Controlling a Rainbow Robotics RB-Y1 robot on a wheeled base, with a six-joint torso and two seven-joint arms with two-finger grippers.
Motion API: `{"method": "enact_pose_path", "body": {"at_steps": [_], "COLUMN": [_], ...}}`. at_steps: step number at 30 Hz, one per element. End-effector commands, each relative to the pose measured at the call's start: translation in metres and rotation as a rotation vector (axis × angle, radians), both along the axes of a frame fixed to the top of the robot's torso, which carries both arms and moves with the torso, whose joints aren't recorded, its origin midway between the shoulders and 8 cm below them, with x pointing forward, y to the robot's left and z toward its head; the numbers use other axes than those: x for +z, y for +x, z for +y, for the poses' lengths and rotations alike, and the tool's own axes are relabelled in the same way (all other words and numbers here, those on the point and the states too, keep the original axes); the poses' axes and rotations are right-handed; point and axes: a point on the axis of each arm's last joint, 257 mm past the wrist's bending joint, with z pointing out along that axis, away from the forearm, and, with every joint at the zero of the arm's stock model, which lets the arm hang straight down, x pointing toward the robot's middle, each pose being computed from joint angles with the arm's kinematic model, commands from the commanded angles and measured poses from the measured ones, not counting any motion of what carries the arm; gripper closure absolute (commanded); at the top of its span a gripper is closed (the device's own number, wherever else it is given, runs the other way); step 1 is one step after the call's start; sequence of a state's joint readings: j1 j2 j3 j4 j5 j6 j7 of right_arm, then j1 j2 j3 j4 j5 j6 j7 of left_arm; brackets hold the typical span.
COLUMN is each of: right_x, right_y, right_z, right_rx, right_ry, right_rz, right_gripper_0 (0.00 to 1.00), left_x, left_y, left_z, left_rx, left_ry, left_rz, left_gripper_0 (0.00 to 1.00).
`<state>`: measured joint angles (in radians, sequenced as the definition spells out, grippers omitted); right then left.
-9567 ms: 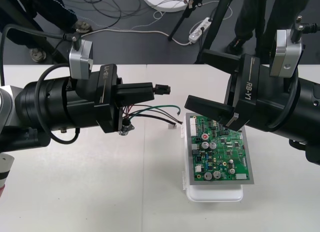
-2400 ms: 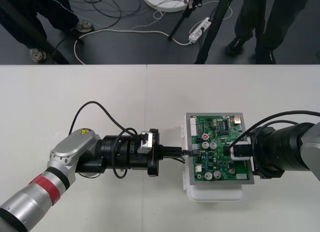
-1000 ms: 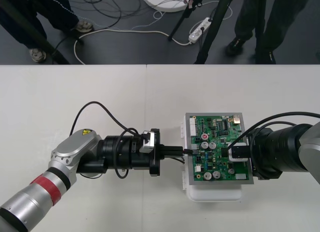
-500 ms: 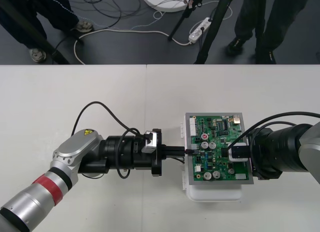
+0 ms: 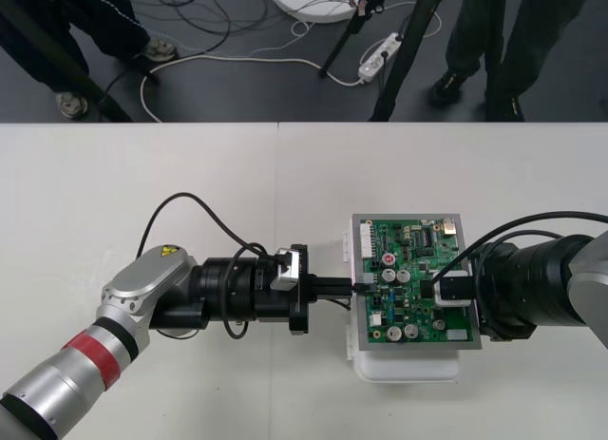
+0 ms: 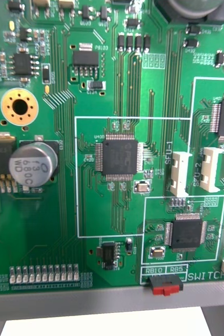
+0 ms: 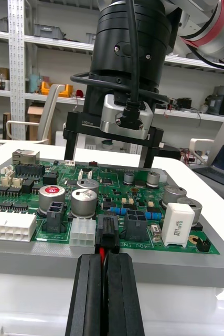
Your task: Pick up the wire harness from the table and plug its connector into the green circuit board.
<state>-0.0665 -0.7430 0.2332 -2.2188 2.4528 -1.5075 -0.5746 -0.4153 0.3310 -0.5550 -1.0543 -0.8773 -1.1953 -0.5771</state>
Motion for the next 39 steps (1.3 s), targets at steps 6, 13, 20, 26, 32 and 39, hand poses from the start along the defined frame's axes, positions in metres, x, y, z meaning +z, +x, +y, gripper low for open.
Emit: {"method": "enact_pose_path", "body": {"at_steps": [6, 13, 20, 26, 32, 39], "right_x": [0.018, 0.019, 0.018, 0.019, 0.021, 0.024], "right_y": [0.005, 0.008, 0.007, 0.009, 0.013, 0.018], "right_z": [0.025, 0.018, 0.015, 0.008, -0.005, -0.027], "right_rx": [0.054, 0.049, 0.046, 0.046, 0.038, 0.013], "right_ry": [0.041, 0.021, 0.015, -0.003, -0.041, -0.059], "right_rz": [-0.044, -0.052, -0.048, -0.053, -0.069, -0.060], "right_gripper_0": [0.00, 0.00, 0.00, 0.00, 0.00, 0.00], "left_x": [0.014, 0.014, 0.019, 0.022, 0.026, 0.025], "left_y": [0.005, 0.006, 0.015, 0.024, 0.029, 0.038], "left_z": [-0.026, -0.024, -0.014, -0.001, 0.006, 0.026], "left_rx": [-0.004, -0.002, 0.024, 0.049, 0.068, 0.093], "left_ry": [-0.008, -0.009, -0.018, -0.024, -0.038, -0.024], "left_rz": [-0.085, -0.083, -0.092, -0.103, -0.101, -0.099], "left_gripper_0": [1.00, 0.80, 0.00, 0.00, 0.00, 0.00]}}
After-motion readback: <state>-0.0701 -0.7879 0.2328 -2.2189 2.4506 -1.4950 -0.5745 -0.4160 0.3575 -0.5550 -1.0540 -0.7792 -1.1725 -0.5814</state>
